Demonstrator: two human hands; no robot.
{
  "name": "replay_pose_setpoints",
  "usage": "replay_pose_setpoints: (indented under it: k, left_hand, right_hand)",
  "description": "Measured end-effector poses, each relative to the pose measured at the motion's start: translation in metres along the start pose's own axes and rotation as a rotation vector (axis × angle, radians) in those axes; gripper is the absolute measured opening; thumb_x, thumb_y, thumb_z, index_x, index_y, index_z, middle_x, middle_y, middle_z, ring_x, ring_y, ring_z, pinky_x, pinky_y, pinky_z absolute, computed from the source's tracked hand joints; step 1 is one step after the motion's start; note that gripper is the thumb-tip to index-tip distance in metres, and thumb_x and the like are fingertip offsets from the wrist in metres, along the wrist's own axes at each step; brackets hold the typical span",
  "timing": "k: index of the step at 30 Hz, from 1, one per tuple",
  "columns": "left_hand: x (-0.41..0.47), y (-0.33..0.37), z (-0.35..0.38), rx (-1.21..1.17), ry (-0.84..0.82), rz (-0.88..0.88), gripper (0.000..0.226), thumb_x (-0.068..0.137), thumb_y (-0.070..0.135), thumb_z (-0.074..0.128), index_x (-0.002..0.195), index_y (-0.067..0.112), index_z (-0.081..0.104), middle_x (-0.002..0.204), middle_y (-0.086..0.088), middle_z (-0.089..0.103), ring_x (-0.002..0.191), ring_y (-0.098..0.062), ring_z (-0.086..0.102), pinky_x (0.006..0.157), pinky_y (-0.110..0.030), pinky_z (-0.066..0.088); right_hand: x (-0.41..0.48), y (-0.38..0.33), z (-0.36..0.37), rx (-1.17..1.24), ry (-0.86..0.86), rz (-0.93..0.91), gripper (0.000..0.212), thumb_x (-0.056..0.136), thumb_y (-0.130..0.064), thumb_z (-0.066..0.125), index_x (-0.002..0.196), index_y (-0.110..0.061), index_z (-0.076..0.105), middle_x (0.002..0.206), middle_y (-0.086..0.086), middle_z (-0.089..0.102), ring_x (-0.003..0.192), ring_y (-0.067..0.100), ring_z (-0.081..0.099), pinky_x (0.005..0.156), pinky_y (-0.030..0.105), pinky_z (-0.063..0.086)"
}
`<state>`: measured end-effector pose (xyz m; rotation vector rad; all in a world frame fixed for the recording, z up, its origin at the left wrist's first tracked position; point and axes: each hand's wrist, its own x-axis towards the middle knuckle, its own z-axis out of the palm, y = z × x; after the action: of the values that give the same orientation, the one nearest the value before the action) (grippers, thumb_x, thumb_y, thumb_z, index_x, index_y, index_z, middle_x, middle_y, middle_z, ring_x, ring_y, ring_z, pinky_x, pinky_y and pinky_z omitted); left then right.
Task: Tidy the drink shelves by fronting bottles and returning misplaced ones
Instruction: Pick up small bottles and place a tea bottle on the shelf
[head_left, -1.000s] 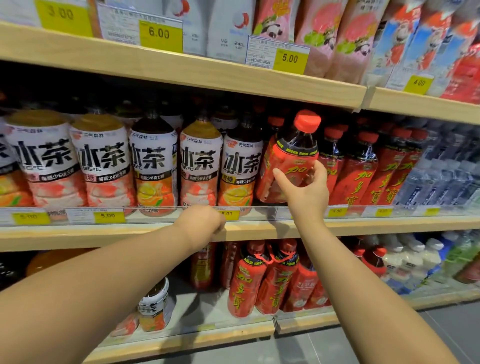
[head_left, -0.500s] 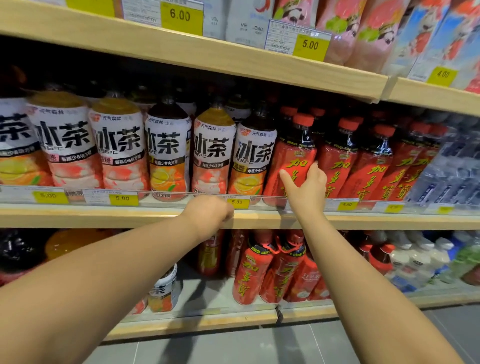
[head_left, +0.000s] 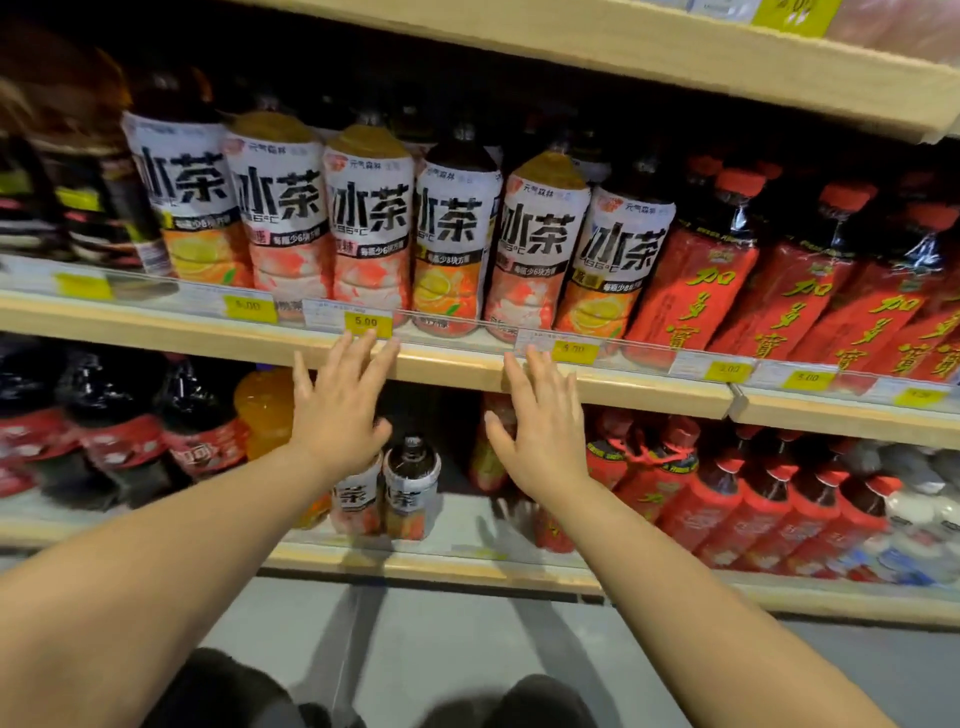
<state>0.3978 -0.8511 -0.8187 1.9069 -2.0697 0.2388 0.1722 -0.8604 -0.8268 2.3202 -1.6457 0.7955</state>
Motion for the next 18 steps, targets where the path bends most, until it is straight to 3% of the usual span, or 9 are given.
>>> replay_pose_setpoints:
  k: [2,4,6,8,10,12,15,18]
  left_hand:
    - [-0.003,-0.013,0.006,0.048,-0.038,0.031,0.102,0.08,0.032,0.068,0.154,0.028,-0.001,0.163,-0.001,0.002,0.15,-0.024,-0.001,0.114,-0.062,0.005]
    - [-0.003,-0.014,0.012,0.036,0.005,0.051,0.102,0.079,0.031,0.068,0.154,0.026,-0.002,0.163,-0.004,0.002,0.149,-0.026,-0.001,0.115,-0.06,0.005]
    - [-0.012,-0.008,0.025,-0.097,0.088,0.007,0.097,0.078,0.027,0.069,0.154,0.024,0.009,0.161,-0.012,0.009,0.148,-0.032,0.005,0.115,-0.059,0.009]
    - [-0.029,0.0,0.05,-0.29,0.154,-0.086,0.089,0.074,0.021,0.072,0.148,0.02,0.023,0.152,-0.019,0.024,0.14,-0.038,0.022,0.113,-0.06,0.023]
    - [-0.045,0.006,0.076,-0.366,0.047,-0.194,0.084,0.074,0.022,0.074,0.145,0.017,0.031,0.143,-0.016,0.036,0.131,-0.037,0.036,0.107,-0.053,0.037]
    - [-0.047,0.007,0.098,-0.407,-0.148,-0.293,0.083,0.08,0.03,0.073,0.149,0.016,0.029,0.141,-0.012,0.039,0.131,-0.031,0.038,0.105,-0.043,0.039]
    - [-0.031,0.003,0.122,-0.49,-0.258,-0.346,0.078,0.087,0.036,0.067,0.151,0.017,0.026,0.145,-0.011,0.039,0.133,-0.029,0.04,0.105,-0.04,0.04]
    - [-0.011,0.008,0.134,-0.587,-0.289,-0.422,0.069,0.087,0.037,0.067,0.144,0.013,0.038,0.141,-0.015,0.041,0.129,-0.032,0.042,0.106,-0.04,0.038]
  right_hand:
    - [0.0,-0.005,0.017,-0.056,-0.005,-0.004,0.072,0.082,-0.034,0.063,0.146,-0.018,0.034,0.151,0.011,0.035,0.142,0.03,0.022,0.115,0.052,0.012]
    - [0.0,-0.003,0.031,-0.116,0.015,0.011,0.086,0.072,-0.029,0.071,0.146,-0.02,0.029,0.152,0.01,0.033,0.142,0.029,0.017,0.114,0.052,0.011]
    - [0.001,-0.001,0.045,-0.194,0.051,0.005,0.1,0.063,-0.026,0.076,0.147,-0.019,0.023,0.152,0.01,0.025,0.141,0.029,0.013,0.113,0.051,0.007]
    - [0.003,0.0,0.056,-0.265,0.073,0.011,0.115,0.055,-0.027,0.079,0.149,-0.017,0.014,0.151,0.01,0.016,0.141,0.03,0.004,0.11,0.055,0.003]
    - [0.006,0.002,0.066,-0.316,0.114,0.008,0.127,0.05,-0.028,0.081,0.149,-0.019,0.002,0.153,0.011,0.008,0.14,0.03,-0.002,0.108,0.058,0.0]
    - [0.007,0.005,0.071,-0.366,0.151,-0.001,0.136,0.046,-0.029,0.081,0.15,-0.02,-0.007,0.151,0.011,-0.002,0.138,0.03,-0.002,0.109,0.06,0.002]
    - [0.006,0.01,0.078,-0.4,0.209,-0.031,0.129,0.045,-0.029,0.081,0.146,-0.019,0.002,0.149,0.011,-0.004,0.139,0.032,-0.003,0.11,0.063,0.006]
    - [0.008,0.01,0.079,-0.426,0.241,-0.044,0.124,0.046,-0.031,0.081,0.143,-0.016,0.005,0.148,0.012,-0.003,0.141,0.032,-0.005,0.11,0.064,0.009]
